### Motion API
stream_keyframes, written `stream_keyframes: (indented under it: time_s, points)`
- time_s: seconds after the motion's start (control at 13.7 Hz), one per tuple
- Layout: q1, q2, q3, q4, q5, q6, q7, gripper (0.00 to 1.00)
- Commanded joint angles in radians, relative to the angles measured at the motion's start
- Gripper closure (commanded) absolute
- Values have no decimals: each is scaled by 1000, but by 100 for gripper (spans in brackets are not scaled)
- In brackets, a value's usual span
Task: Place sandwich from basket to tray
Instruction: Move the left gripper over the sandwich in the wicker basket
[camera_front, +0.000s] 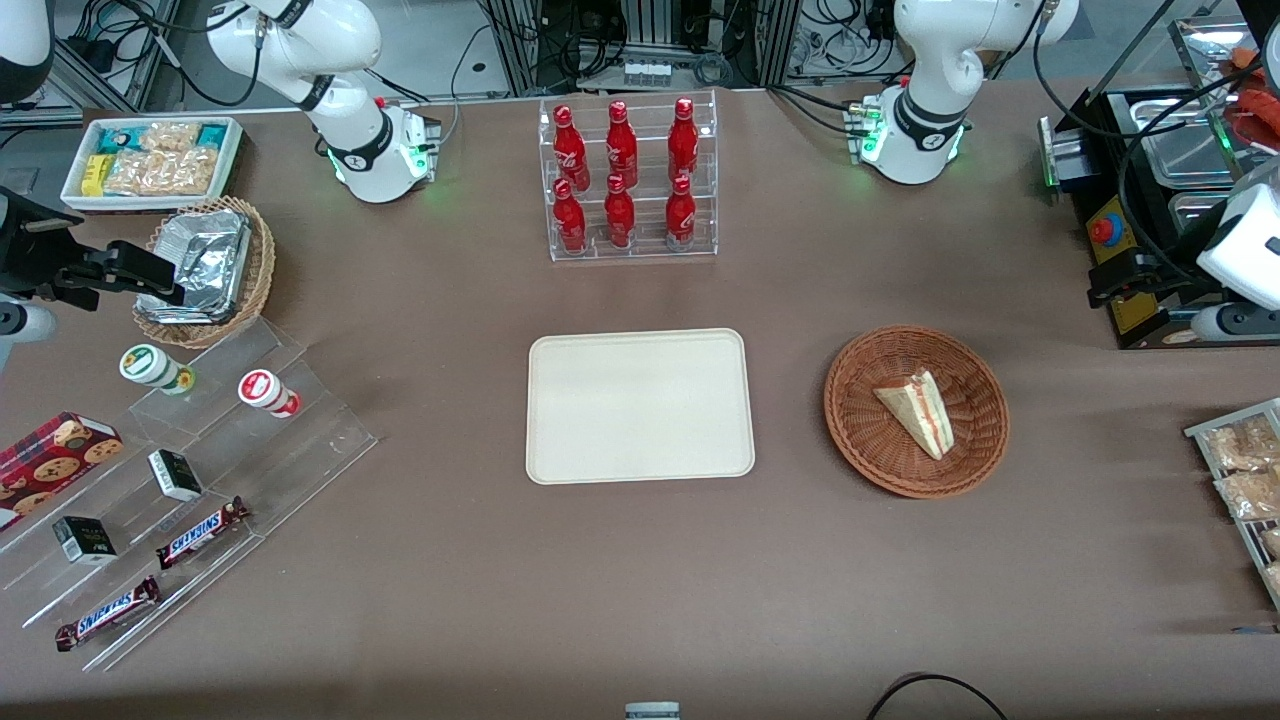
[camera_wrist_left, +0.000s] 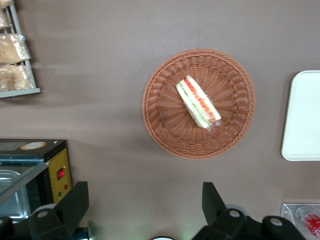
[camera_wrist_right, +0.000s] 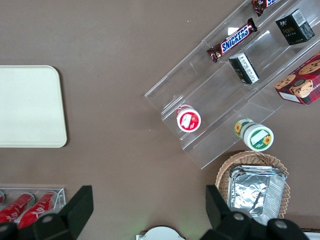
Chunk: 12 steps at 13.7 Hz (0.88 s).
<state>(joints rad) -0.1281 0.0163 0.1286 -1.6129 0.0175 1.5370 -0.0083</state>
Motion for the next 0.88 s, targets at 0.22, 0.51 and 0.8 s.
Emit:
stream_keyframes:
  time_s: [0.22,0.51,0.8]
  points:
    - [-8,49,-3,11,-19,23,-7,0]
    - [-45,137,-6,-53,-19,54,-7,0]
    - [-82,188,-4,-206,-19,294,-42,0]
